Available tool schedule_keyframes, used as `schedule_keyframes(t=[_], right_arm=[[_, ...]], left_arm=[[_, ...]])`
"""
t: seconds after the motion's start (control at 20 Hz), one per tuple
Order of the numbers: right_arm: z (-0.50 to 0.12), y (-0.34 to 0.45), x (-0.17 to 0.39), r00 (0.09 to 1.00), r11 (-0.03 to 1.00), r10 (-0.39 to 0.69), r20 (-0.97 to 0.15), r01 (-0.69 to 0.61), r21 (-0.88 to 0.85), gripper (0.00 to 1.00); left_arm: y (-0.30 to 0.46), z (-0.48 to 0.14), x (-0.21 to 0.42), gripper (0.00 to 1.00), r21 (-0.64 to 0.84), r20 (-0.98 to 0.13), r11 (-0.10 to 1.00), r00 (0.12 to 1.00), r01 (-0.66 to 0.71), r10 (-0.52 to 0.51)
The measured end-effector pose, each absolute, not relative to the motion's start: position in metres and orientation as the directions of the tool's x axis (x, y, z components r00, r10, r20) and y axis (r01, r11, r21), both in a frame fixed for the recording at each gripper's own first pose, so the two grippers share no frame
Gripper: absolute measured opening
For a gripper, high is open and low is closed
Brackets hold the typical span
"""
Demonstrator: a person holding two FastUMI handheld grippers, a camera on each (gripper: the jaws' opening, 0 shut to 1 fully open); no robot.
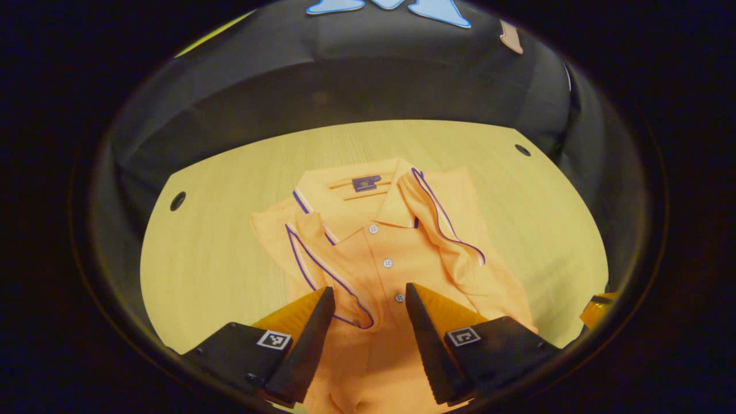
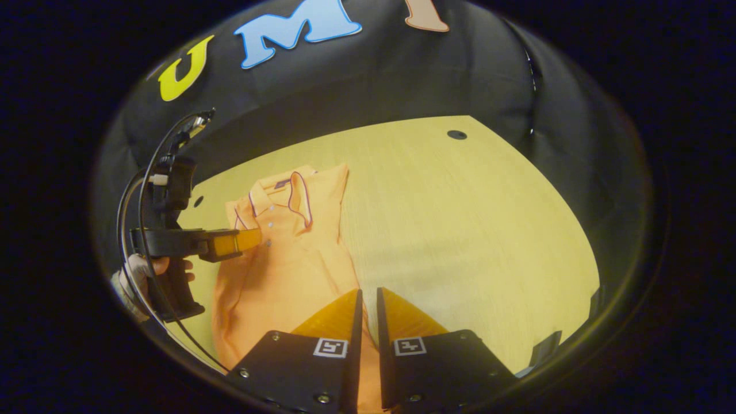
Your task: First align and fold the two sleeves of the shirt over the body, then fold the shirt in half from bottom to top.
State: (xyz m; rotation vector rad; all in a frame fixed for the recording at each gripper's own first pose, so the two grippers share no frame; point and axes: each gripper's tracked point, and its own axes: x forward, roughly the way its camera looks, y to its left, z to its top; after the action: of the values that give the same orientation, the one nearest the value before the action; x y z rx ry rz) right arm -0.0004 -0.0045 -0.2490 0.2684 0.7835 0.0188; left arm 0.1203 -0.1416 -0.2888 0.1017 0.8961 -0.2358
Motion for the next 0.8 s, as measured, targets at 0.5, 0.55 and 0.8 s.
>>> schedule_keyframes(t=[0.5, 0.55, 0.8], right_arm=[[-0.252, 0.017, -0.021, 0.661, 0.969, 0.187, -0.726, -0.002, 0.248, 0.15], [-0.254, 0.019, -0.027, 0.648, 0.969, 0.192, -0.737, -0.005, 0.248, 0.15], [-0.269, 0.028, -0.058, 0.567, 0.969, 0.208, -0.797, -0.01, 0.246, 0.15]], left_arm=[[-0.104, -0.276, 0.047, 0.8, -0.038, -0.814, 0.983, 0.565, 0.179, -0.135], [-0.099, -0.277, 0.034, 0.82, -0.038, -0.822, 0.984, 0.555, 0.172, -0.129], [-0.079, -0.291, -0.037, 0.81, -0.041, -0.868, 0.989, 0.486, 0.143, -0.106]])
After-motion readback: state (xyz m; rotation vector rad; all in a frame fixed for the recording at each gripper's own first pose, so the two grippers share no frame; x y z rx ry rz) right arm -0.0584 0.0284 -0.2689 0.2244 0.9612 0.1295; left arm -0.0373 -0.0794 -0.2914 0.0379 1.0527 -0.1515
